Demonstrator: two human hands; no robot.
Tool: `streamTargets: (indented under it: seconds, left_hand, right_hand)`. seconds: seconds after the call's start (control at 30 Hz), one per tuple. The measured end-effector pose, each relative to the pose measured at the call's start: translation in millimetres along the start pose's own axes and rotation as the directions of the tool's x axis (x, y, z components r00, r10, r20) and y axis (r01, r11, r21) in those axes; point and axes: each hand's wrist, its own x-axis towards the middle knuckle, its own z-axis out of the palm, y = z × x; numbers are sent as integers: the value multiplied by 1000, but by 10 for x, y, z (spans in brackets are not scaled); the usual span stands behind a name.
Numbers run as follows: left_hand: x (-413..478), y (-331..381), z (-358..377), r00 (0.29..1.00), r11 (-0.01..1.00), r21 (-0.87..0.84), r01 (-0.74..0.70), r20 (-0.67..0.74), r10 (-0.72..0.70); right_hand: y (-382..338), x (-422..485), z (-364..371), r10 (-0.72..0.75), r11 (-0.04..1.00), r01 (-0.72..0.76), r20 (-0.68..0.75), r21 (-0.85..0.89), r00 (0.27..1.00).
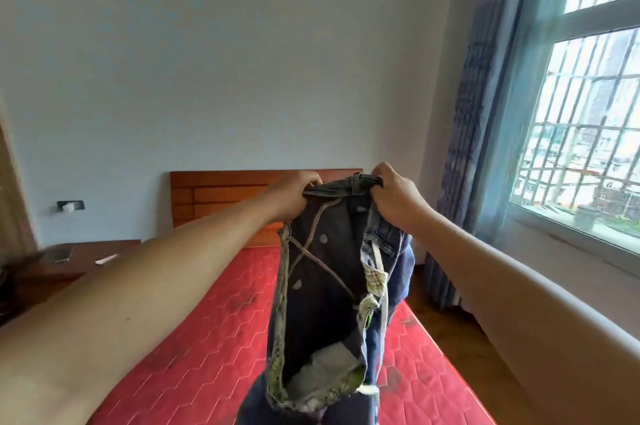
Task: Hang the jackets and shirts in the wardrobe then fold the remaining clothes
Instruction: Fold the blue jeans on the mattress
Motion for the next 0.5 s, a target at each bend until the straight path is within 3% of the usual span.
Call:
streamTargets:
  seconds: [0.13,0.3,0.37,0.5]
  left_hand:
    - [11,-20,-143,993,996,-80,36,-112,-45]
    - [71,-35,-225,983,997,-60,52,-171,-62]
    - [59,-81,-254,989,999,-13,52,-138,-53]
    - [-76,-310,-127,998,995,92,35,-55,-30]
  right_hand:
    - [-49,-46,40,-100,908,159,168,-387,981]
    - [-25,-120,224,-144,772,201,143,-603,979]
    - [6,-126,242,-164,766,203,119,-610,979]
    - [-9,-42,180,-119,915,108,-5,-389,993]
